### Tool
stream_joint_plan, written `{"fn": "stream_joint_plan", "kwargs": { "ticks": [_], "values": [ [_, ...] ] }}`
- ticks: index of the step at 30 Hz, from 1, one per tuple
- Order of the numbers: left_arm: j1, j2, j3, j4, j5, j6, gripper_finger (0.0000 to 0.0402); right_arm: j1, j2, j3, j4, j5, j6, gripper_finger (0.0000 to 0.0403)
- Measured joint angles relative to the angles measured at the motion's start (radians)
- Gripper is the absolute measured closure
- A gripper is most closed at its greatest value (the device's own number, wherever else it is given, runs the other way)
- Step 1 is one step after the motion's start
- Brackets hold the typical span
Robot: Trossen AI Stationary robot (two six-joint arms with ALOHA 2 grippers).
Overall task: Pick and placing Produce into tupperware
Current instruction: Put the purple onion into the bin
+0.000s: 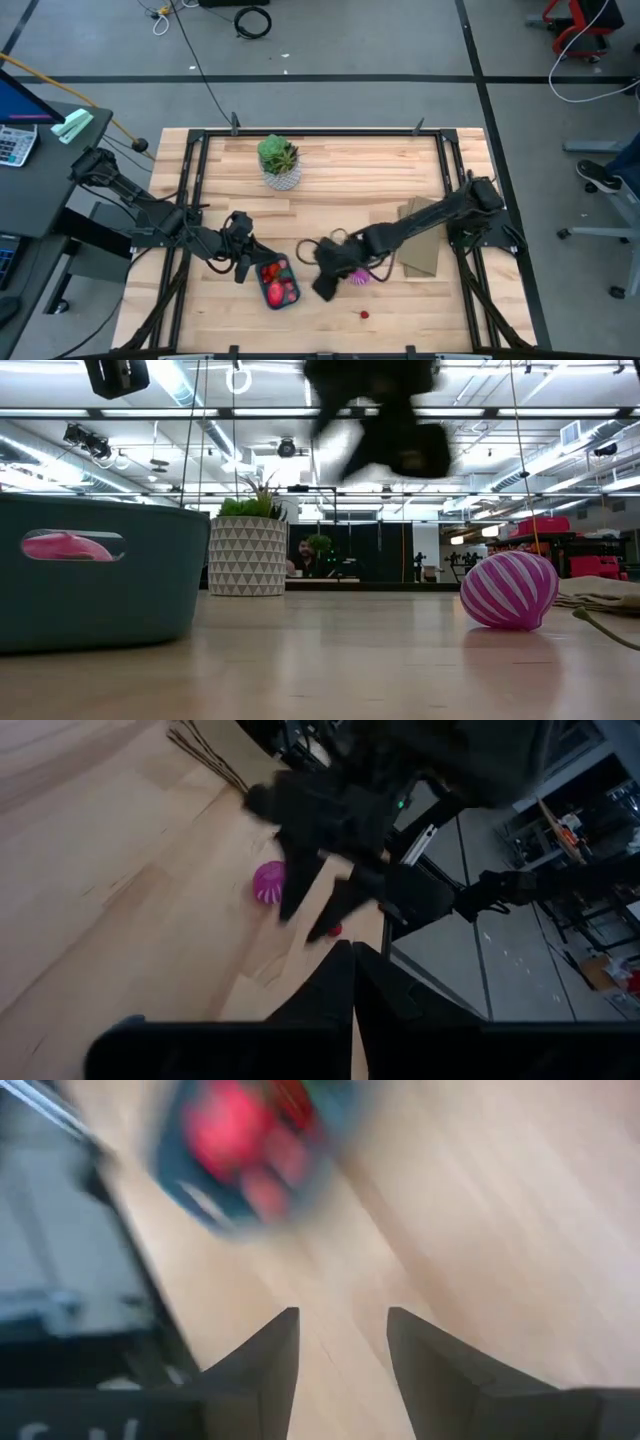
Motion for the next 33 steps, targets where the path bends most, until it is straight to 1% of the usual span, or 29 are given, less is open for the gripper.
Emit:
{"fn": "stream_joint_plan", "kwargs": {
  "ticks": [4,6,8,11,15,20,23,27,30,33],
  "values": [
    [0.000,0.000,0.000,-0.001,0.000,0.004,0.0381,0.026,-0.076,0.000,-0.304,-0.002,0.155,0.0240],
    [0.005,0.000,0.000,-0.001,0.000,0.019,0.0380,0.031,-0.101,0.000,-0.403,0.002,0.243,0.0240],
    [0.012,0.000,0.000,-0.001,0.000,0.025,0.0381,0.037,-0.106,0.000,-0.464,0.002,0.311,0.0240],
    [0.023,0.000,0.000,0.002,0.000,0.025,0.0387,0.047,-0.104,0.000,-0.468,-0.015,0.355,0.0240],
    [0.023,0.000,0.000,0.002,0.000,0.024,0.0392,0.046,-0.055,0.000,-0.469,-0.074,0.323,0.0229],
    [0.023,0.000,0.000,0.002,0.000,0.018,0.0388,0.031,-0.024,0.000,-0.468,-0.085,0.281,0.0190],
    [0.023,0.000,0.000,0.002,0.000,0.017,0.0381,0.021,-0.025,0.000,-0.467,-0.078,0.295,0.0163],
    [0.023,0.000,0.000,0.002,0.000,0.017,0.0380,0.019,-0.025,0.000,-0.490,-0.098,0.297,0.0132],
    [0.023,0.000,0.000,0.002,0.000,0.017,0.0387,0.031,-0.025,-0.009,-0.491,-0.099,0.298,0.0117],
    [0.023,0.000,0.000,0.002,0.000,0.018,0.0392,0.044,-0.025,-0.030,-0.489,-0.099,0.323,0.0111]
  ]
}}
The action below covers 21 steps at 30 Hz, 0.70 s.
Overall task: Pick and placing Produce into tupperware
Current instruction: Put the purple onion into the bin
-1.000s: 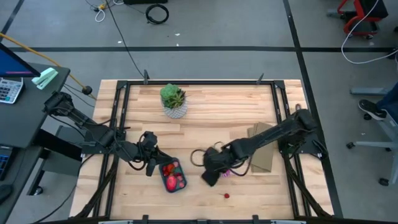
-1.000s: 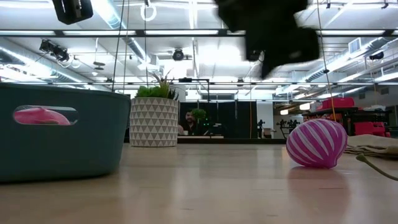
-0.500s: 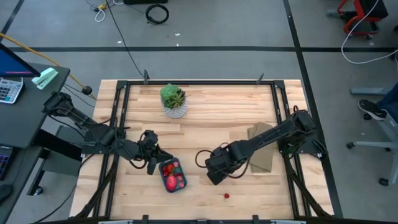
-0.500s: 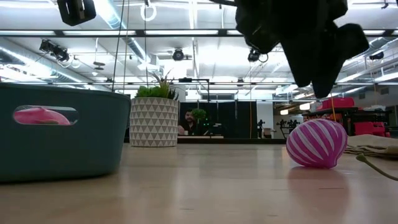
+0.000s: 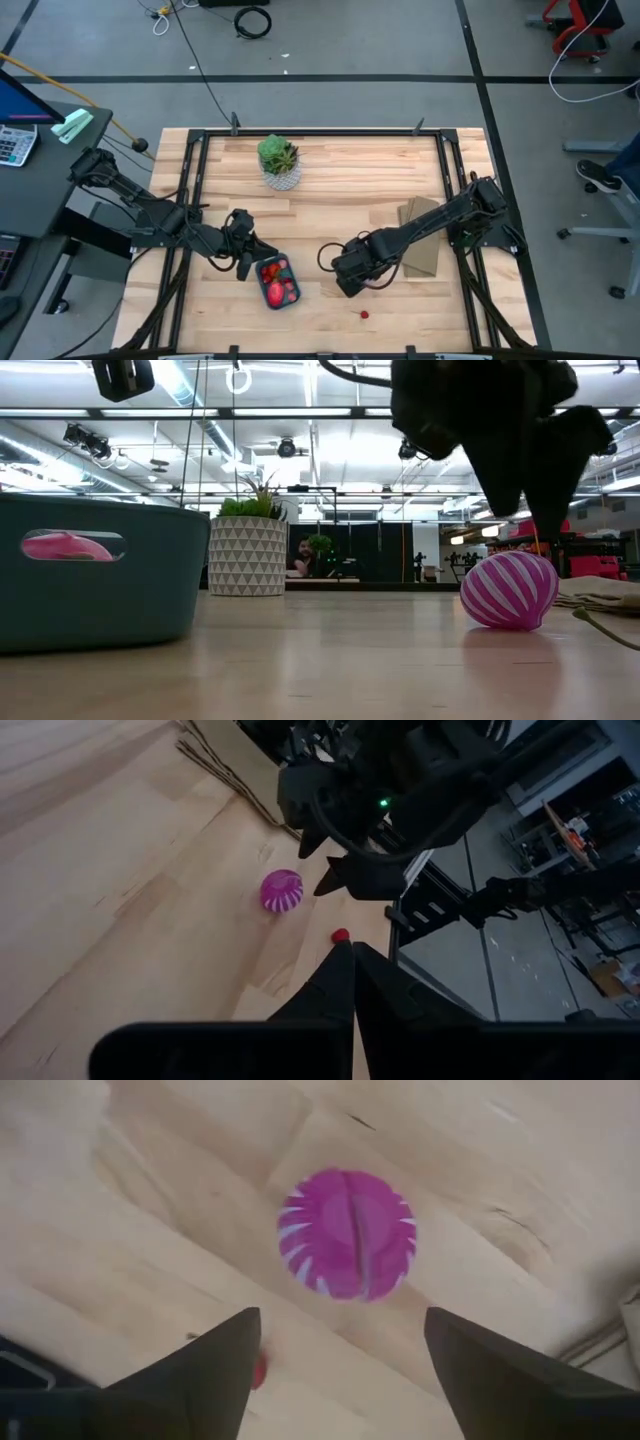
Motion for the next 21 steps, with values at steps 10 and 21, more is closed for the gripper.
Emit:
{"fn": "stream_joint_plan", "kwargs": {
  "ticks": [10,21],
  "values": [
    [0.008,0.000,0.000,-0.001,0.000,0.011,0.0379,-0.009,0.000,-0.077,0.065,0.021,0.028,0.0117],
    [0.018,0.000,0.000,-0.001,0.000,0.011,0.0392,-0.008,-0.001,-0.201,0.247,0.025,0.034,0.0118]
  ]
}}
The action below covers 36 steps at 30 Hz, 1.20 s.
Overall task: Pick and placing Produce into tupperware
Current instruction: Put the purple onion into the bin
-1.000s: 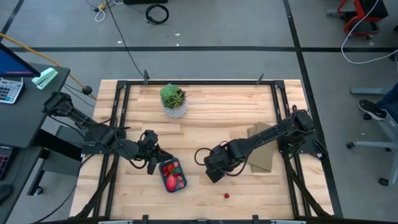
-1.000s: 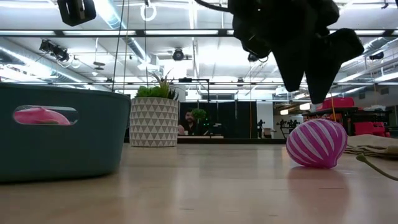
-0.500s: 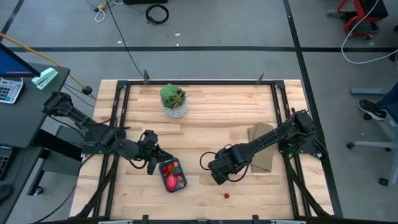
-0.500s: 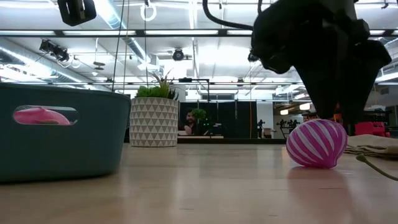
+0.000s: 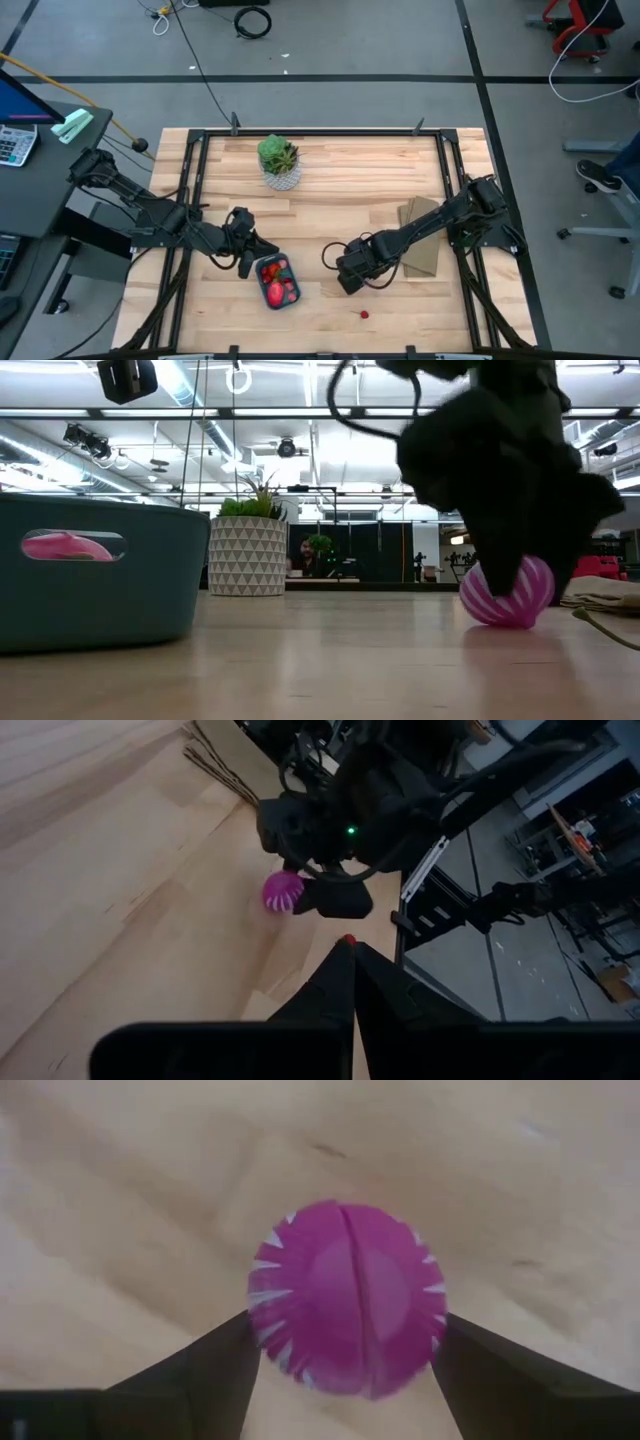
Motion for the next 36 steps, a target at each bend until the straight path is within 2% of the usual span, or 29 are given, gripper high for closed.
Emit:
{"fn": "stream_joint_plan", "kwargs": {
  "ticks": [7,24,31,36],
  "values": [
    [0.007,0.000,0.000,-0.001,0.000,0.000,0.0383,0.000,0.000,-0.062,0.097,-0.005,0.003,0.0125],
    [0.033,0.000,0.000,-0.002,0.000,-0.006,0.0391,0.001,-0.001,-0.064,0.100,0.031,-0.007,0.0135],
    [0.033,0.000,0.000,-0.002,0.000,-0.011,0.0378,0.000,0.002,-0.045,0.116,0.065,-0.011,0.0159],
    [0.033,0.000,0.000,-0.002,0.000,-0.011,0.0383,0.000,0.002,-0.043,0.127,0.059,-0.009,0.0169]
  ]
}}
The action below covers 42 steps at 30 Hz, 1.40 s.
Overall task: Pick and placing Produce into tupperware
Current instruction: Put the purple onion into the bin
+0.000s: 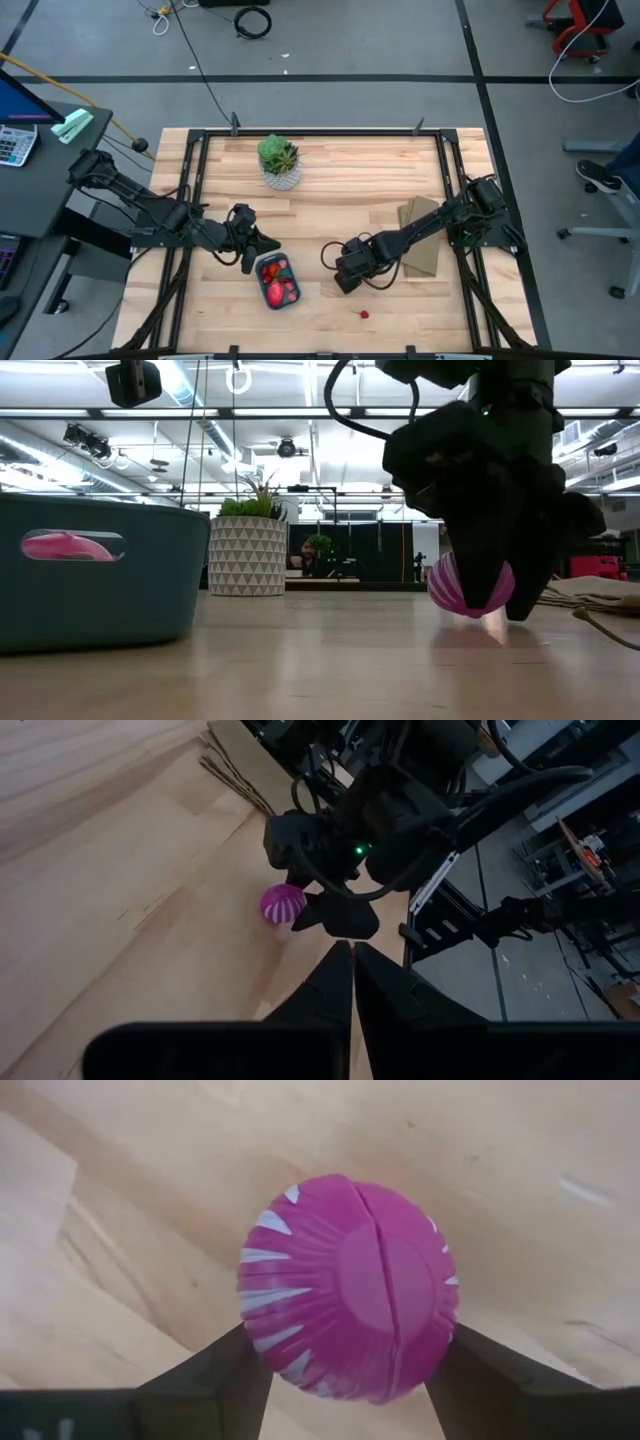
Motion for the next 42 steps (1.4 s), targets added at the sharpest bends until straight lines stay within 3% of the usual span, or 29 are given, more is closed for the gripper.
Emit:
{"fn": "stream_joint_plan", "kwargs": {
  "ticks": [13,21,28,33,37,42],
  "values": [
    [-0.002,0.000,0.000,0.001,0.000,0.000,0.0382,0.000,-0.019,0.002,0.181,-0.002,-0.003,0.0178],
    [0.006,0.000,0.000,0.010,0.000,0.021,0.0384,0.000,-0.028,0.004,0.489,0.065,-0.103,0.0186],
    [0.005,0.000,0.000,0.011,0.019,0.021,0.0392,-0.002,-0.028,0.002,0.462,0.091,-0.187,0.0179],
    [0.006,0.000,0.000,0.012,0.019,0.018,0.0384,-0.007,-0.028,0.002,0.460,0.049,-0.204,0.0150],
    [0.004,0.000,0.000,0.011,0.019,-0.001,0.0384,0.017,-0.028,0.002,0.346,0.016,-0.279,0.0124],
    [0.004,0.000,0.000,0.011,0.019,-0.001,0.0393,0.043,-0.028,0.002,0.252,0.090,-0.420,0.0104]
  ]
}}
